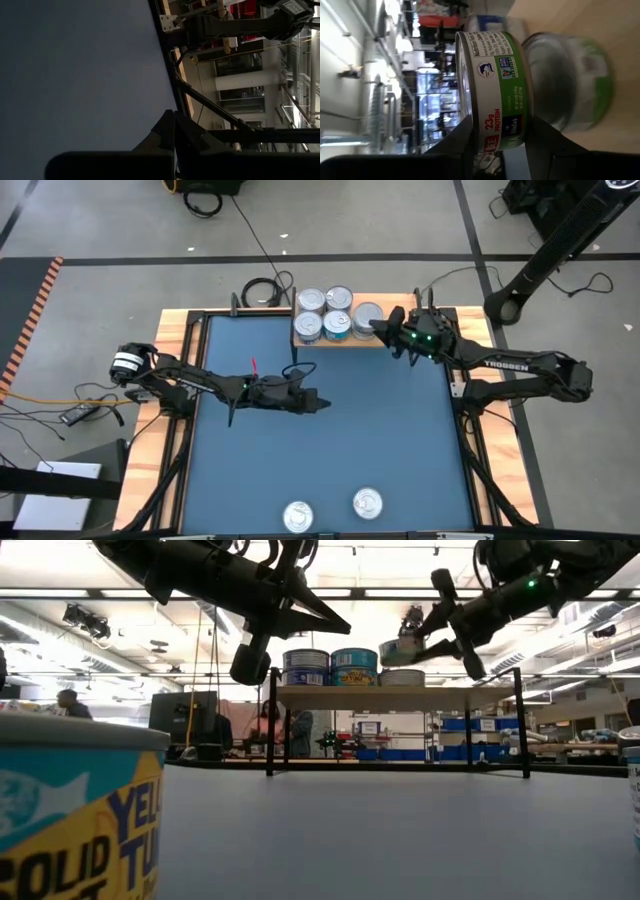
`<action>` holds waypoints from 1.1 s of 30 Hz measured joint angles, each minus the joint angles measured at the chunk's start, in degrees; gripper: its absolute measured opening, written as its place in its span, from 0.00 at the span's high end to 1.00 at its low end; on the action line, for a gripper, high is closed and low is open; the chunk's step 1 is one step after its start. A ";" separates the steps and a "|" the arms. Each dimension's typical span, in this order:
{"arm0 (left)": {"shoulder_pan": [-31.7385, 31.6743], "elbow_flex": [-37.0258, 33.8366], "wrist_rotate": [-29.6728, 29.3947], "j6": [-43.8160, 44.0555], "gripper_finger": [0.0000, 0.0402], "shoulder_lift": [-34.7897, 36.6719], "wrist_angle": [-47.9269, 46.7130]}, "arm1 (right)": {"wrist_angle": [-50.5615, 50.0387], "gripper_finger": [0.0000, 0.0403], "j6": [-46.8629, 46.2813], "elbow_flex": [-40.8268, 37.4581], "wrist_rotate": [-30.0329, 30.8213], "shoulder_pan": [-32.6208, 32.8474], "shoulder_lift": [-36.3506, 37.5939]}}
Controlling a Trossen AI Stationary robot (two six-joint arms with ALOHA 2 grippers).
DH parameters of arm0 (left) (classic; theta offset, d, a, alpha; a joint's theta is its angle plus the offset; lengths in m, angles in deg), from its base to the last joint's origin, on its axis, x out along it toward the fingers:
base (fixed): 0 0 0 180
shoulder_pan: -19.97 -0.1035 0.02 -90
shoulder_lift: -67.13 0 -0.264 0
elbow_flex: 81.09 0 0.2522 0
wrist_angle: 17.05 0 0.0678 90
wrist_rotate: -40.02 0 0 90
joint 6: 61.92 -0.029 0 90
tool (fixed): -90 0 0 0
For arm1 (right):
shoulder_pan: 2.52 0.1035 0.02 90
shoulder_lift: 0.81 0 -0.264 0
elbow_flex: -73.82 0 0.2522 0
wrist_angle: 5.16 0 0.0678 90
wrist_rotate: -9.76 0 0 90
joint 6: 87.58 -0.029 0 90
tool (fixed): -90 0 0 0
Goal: Stack canned seafood by type on shelf
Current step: Stack the green tuna can on top of the green tuna can on the shelf
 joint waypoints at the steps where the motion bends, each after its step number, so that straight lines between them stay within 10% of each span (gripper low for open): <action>1: 0.00 0.01 0.00 0.01 0.99 0.00 -0.03 | -0.35 0.70 0.00 -0.05 0.01 -0.18 -0.13; 30: -0.22 0.03 -0.48 0.03 0.99 0.02 -0.57 | 2.32 0.70 2.87 -0.23 -1.26 -0.19 -2.63; 33: -0.22 0.03 -0.49 0.01 0.99 0.02 -0.63 | 2.21 0.58 3.17 -0.22 -1.07 -0.19 -1.02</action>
